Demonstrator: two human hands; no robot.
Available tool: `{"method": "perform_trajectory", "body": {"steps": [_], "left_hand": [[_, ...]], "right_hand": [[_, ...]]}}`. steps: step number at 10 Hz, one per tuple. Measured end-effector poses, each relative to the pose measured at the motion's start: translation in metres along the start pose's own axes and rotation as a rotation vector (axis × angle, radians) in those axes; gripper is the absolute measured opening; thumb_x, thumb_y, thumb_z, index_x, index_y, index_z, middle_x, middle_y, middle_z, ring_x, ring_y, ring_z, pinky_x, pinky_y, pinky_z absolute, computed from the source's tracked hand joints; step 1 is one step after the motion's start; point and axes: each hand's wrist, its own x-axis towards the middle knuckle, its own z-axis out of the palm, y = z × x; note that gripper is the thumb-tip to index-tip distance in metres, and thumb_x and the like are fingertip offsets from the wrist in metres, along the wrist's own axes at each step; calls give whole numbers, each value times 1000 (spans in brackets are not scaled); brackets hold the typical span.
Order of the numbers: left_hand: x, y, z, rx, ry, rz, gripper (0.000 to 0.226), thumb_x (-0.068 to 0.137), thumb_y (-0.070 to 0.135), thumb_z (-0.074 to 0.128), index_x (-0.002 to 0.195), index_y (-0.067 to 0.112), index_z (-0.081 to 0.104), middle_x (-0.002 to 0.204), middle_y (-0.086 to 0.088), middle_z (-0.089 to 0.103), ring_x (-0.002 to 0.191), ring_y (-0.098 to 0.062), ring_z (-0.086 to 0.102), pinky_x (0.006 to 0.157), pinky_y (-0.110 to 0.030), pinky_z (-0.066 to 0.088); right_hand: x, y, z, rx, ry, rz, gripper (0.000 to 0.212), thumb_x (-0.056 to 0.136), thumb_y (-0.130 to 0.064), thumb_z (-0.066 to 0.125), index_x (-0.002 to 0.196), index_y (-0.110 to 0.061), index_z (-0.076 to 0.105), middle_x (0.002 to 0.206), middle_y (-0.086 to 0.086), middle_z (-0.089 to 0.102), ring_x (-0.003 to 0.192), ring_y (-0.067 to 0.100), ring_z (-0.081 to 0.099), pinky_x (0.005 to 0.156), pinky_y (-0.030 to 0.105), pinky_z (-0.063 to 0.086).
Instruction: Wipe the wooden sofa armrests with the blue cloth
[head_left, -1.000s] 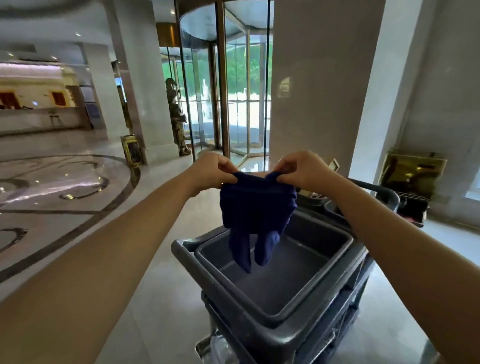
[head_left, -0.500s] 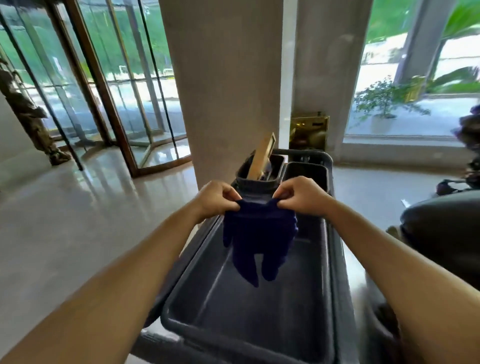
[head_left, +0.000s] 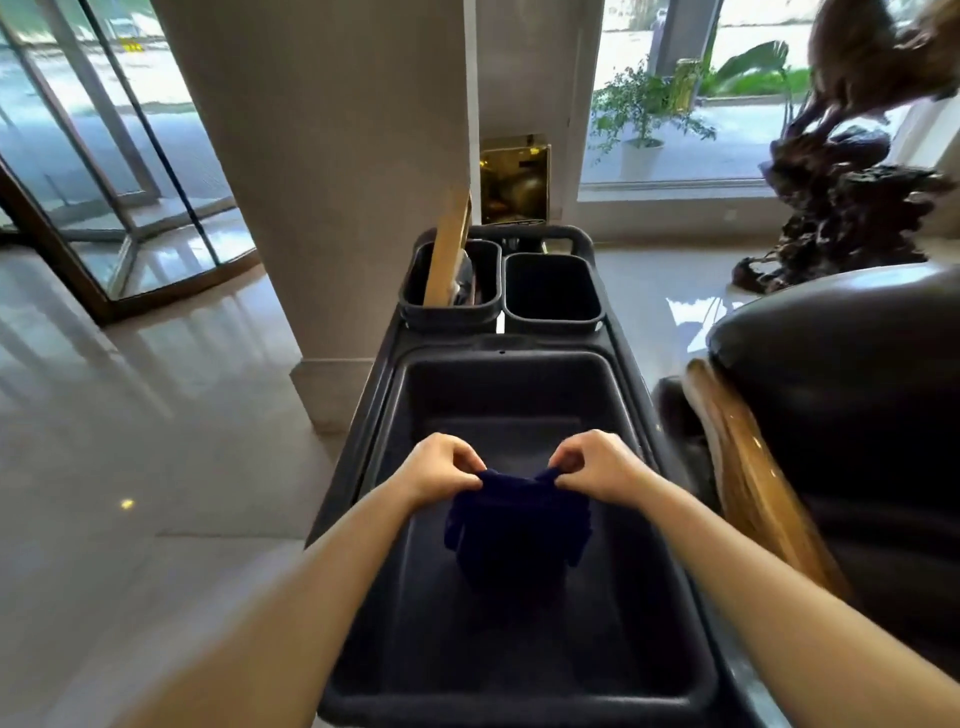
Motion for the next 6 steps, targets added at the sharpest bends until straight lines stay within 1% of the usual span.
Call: {"method": "perform_trajectory", "body": {"steps": [2,3,4,5,6], "left_hand": [[11,-43,44,-30,-100,-102,12,70,3,69,80,10,72,81,-7,72,75,-14,64,78,-31,55],[14,-55,60,-42,-125,-142,12,70,3,70,79,11,71,81,-7,71,75,-14,64,78,-31,54],[15,-60,71,-27,-133,-159,14,70,4,71,82,9,71,88,-11,72,77,-15,63,79,-30,52],[17,-59,70,-26,-167,-169,12,70,3,71,80,10,69,82,-10,70,74,-15,62,73,-30,53],[18,-54,60,-67,-163,-172,14,70,0,69,74,13,66,78,-8,67,70,-16,62,69,-31,54]], "right_hand": [[0,43,54,44,-72,137,14,70,-8,70,83,-10,71,75,-1,66,69,6,58,51,-1,37],[1,58,70,58,-110,176,13,70,-8,72,82,-10,71,74,-2,64,65,4,56,49,-1,37],[4,68,76,54,-142,202,14,70,-10,73,84,-13,70,75,-3,62,65,3,55,48,0,35],[9,68,75,53,-168,229,16,70,-12,74,85,-15,69,77,-4,62,68,5,56,52,4,38],[8,63,70,66,-172,234,20,70,-14,74,89,-13,68,82,2,67,72,7,57,61,12,42]]}}
